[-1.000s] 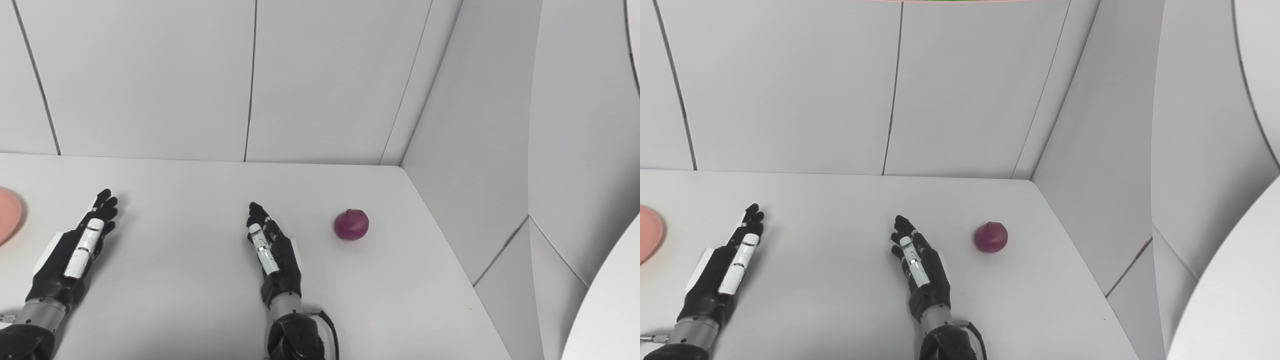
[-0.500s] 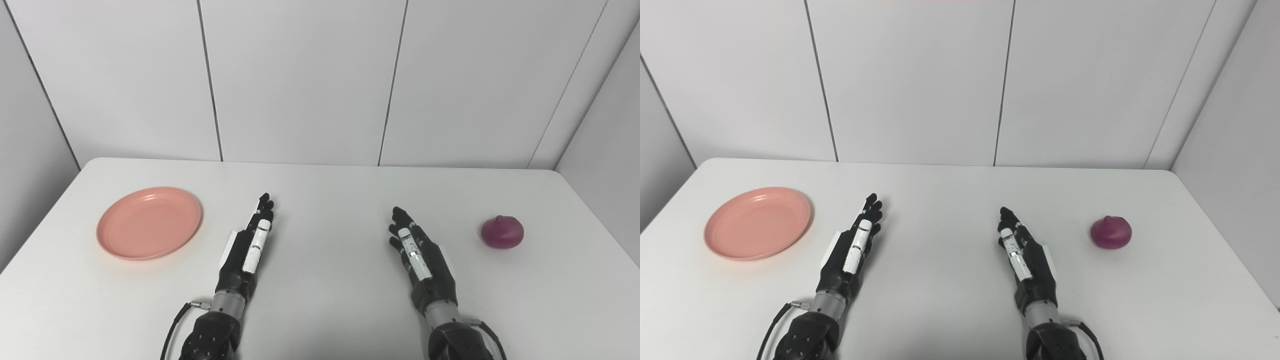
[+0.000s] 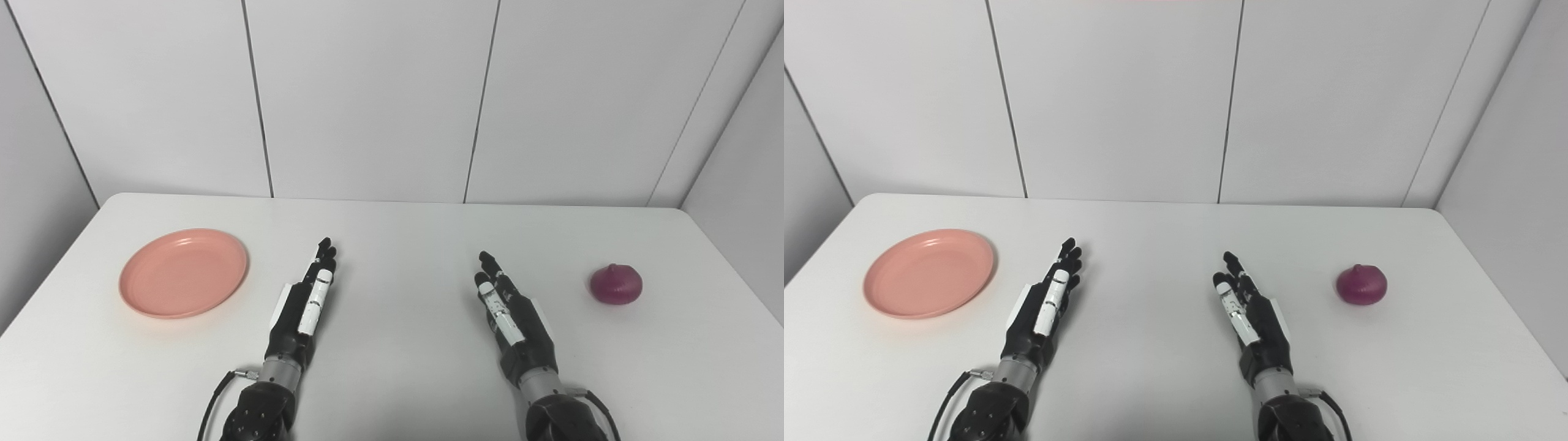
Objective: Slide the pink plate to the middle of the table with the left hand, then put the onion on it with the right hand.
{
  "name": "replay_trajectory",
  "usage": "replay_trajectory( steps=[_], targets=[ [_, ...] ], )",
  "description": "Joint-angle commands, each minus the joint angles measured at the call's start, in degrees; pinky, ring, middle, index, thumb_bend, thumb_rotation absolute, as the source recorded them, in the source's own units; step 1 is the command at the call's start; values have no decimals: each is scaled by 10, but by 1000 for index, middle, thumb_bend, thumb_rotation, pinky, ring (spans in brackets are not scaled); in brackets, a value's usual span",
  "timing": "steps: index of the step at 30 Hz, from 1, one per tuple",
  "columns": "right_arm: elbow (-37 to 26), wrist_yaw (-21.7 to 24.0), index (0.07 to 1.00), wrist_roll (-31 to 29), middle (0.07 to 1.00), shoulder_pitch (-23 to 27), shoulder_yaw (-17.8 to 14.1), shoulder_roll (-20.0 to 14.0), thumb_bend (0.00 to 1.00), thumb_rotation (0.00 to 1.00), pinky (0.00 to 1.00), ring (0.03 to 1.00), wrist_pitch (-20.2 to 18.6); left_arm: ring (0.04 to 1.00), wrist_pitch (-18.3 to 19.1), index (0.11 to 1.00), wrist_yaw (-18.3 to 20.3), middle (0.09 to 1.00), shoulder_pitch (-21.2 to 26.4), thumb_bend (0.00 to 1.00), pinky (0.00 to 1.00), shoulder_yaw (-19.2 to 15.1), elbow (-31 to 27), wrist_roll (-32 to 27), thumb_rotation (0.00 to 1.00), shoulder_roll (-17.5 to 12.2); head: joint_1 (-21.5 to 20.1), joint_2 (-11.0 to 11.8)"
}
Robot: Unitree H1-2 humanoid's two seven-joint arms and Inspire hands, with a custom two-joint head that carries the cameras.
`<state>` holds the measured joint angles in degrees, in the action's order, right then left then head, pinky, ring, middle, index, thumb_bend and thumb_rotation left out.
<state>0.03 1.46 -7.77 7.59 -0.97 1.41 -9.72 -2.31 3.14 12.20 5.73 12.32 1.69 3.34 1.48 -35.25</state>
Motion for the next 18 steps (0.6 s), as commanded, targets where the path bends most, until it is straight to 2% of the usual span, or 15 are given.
replay_trajectory(
  steps=[1,2,7,10,12,16,18],
  targets=[
    [2,11,933,-10,983,19,-6,-2,451,545,1000,1000,36,1000,0,1000,-7,1000,-5,565,1000,6,-7,4,1000,15,21,8],
    [5,13,933,-11,982,18,-7,-3,438,551,1000,1000,43,1000,1,1000,-9,1000,-6,553,1000,6,-7,5,1000,18,21,8],
    [19,34,902,-24,996,17,-12,-20,393,588,1000,1000,59,1000,-10,1000,-28,1000,-8,499,1000,10,-5,10,1000,41,74,29],
    [24,50,948,-28,1000,16,-10,-33,353,631,1000,1000,60,1000,-10,1000,-28,1000,-7,484,1000,13,1,12,1000,47,100,41],
    [32,65,987,-30,1000,18,-8,-42,315,701,1000,1000,67,1000,-4,1000,-27,1000,-6,488,1000,16,3,13,1000,50,112,47],
    [53,85,1000,-29,1000,19,-5,-58,352,881,1000,1000,86,1000,-8,1000,-26,1000,-1,483,1000,19,14,14,1000,55,130,59],
    [66,96,1000,-34,1000,19,-6,-66,357,912,1000,1000,98,1000,-14,1000,-24,1000,1,473,1000,21,20,12,1000,57,137,64]
  ],
)
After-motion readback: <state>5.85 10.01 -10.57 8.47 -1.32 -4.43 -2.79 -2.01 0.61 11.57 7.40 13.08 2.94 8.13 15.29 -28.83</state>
